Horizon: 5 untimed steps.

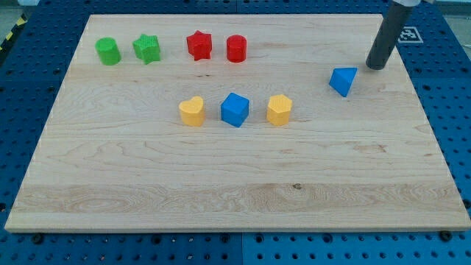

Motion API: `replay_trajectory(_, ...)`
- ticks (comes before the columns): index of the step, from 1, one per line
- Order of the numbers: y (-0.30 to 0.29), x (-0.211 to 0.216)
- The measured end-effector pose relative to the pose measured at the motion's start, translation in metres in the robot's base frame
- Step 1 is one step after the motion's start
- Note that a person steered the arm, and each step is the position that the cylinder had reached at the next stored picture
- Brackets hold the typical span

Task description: Slide the blue triangle towards the yellow hexagon

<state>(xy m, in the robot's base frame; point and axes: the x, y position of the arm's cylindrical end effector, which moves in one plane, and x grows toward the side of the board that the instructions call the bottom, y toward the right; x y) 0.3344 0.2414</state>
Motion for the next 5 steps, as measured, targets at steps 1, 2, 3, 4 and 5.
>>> replay_trajectory(1, -0.023, 0.003)
replay_trajectory(2, -0.026, 0.033)
replay_trajectory(3, -0.038, 0.049)
replay_trajectory(4, -0.054, 0.040)
replay_trajectory(5, -0.066, 0.031)
